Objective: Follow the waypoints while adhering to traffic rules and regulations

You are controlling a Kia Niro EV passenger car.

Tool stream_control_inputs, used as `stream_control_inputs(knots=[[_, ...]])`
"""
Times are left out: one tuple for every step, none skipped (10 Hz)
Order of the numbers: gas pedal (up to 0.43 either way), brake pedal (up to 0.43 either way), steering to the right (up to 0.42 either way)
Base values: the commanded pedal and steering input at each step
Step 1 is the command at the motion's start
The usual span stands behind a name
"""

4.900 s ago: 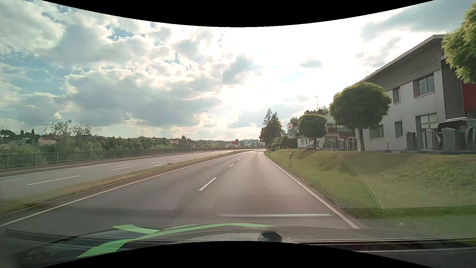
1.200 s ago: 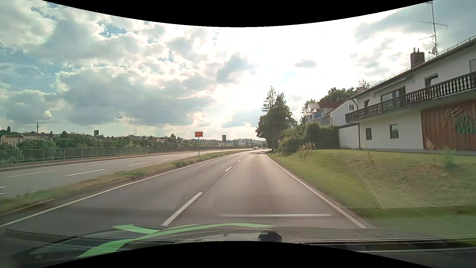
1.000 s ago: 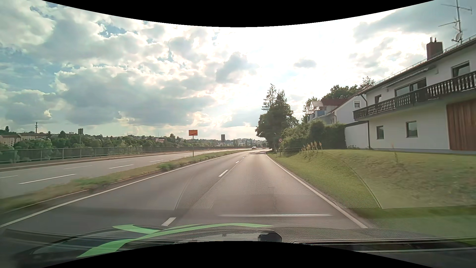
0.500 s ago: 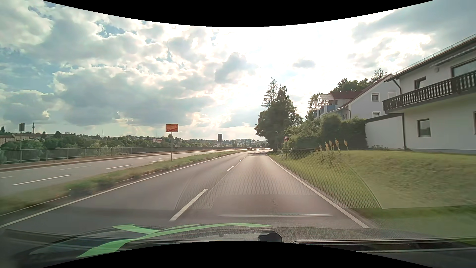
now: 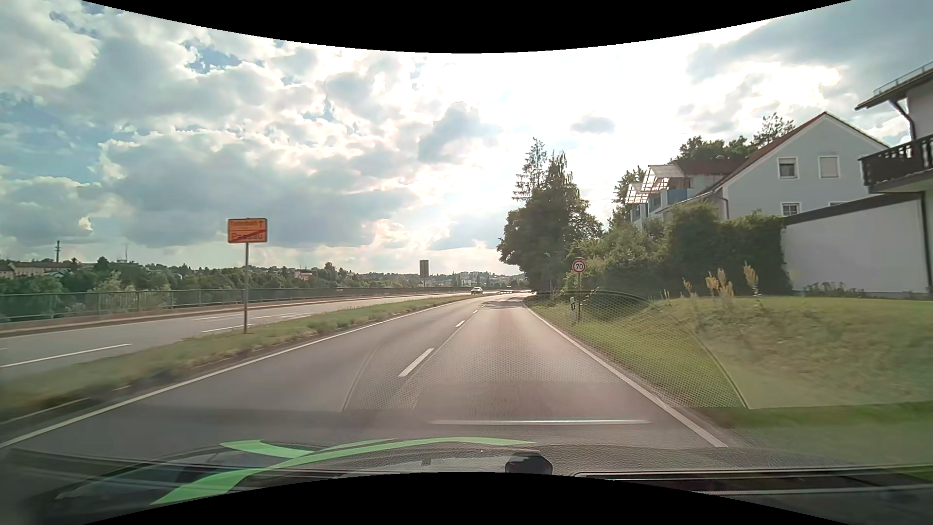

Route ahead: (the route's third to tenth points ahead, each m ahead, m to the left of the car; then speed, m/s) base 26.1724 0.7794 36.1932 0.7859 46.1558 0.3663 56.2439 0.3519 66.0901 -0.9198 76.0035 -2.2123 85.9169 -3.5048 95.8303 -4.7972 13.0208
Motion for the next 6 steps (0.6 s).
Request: stream_control_inputs(knots=[[0.189,0.000,0.005],[0.189,0.000,0.005],[0.189,0.000,0.005],[0.189,0.000,0.005],[0.189,0.000,0.004],[0.197,0.000,0.005]])
